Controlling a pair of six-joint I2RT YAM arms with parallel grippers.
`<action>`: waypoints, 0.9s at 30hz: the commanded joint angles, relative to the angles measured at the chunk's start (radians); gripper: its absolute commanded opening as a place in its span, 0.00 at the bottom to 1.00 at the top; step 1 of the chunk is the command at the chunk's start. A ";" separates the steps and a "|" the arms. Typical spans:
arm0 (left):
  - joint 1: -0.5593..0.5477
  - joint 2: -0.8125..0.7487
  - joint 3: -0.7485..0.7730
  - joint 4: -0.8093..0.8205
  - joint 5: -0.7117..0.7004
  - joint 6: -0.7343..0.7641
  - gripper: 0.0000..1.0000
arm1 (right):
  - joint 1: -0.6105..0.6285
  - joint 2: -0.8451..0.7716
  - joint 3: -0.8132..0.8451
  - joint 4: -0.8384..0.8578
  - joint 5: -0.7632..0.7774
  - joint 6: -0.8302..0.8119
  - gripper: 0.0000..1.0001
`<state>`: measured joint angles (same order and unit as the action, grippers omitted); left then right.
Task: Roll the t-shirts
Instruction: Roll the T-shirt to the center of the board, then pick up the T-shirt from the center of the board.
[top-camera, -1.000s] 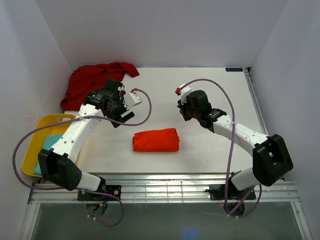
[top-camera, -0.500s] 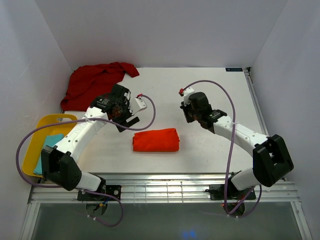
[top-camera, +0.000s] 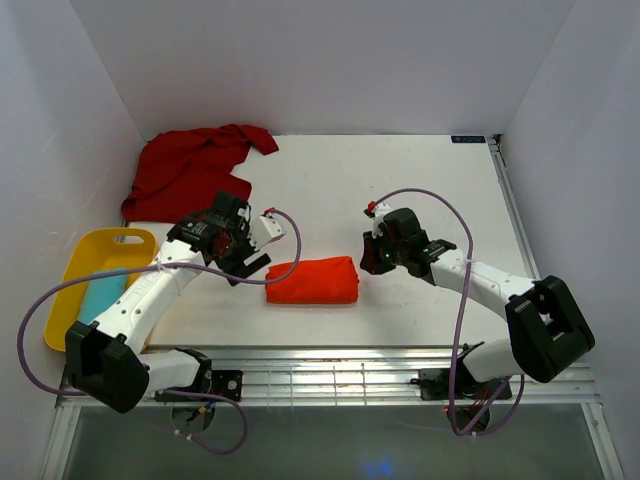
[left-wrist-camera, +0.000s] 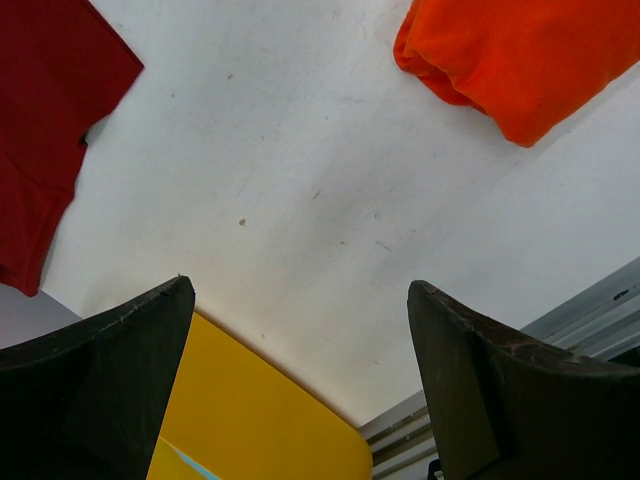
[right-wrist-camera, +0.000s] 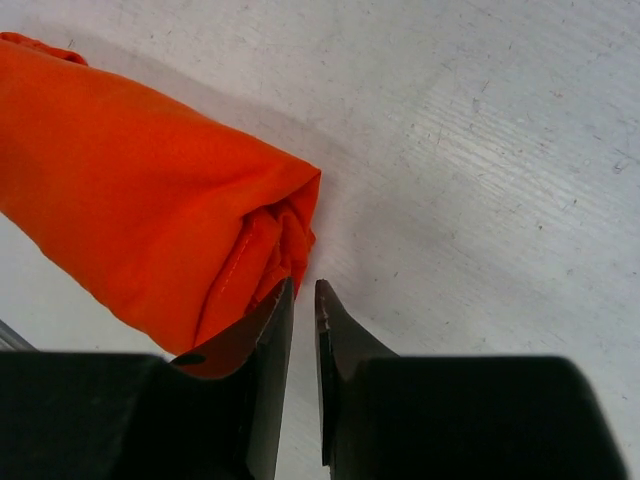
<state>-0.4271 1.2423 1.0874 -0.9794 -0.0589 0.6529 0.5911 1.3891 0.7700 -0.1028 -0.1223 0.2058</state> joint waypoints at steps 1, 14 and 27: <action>-0.002 -0.021 -0.026 -0.005 0.025 -0.030 0.98 | -0.002 -0.030 -0.006 0.032 -0.042 0.037 0.20; -0.010 0.201 0.296 -0.064 0.231 -0.297 0.98 | 0.000 -0.012 0.040 0.003 -0.096 0.082 0.33; 0.069 0.313 0.139 0.235 0.448 -0.642 0.98 | -0.005 0.200 0.178 -0.078 -0.163 0.138 0.53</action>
<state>-0.4046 1.6039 1.2926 -0.9001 0.2859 0.1307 0.5907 1.5455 0.9127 -0.1368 -0.2428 0.3199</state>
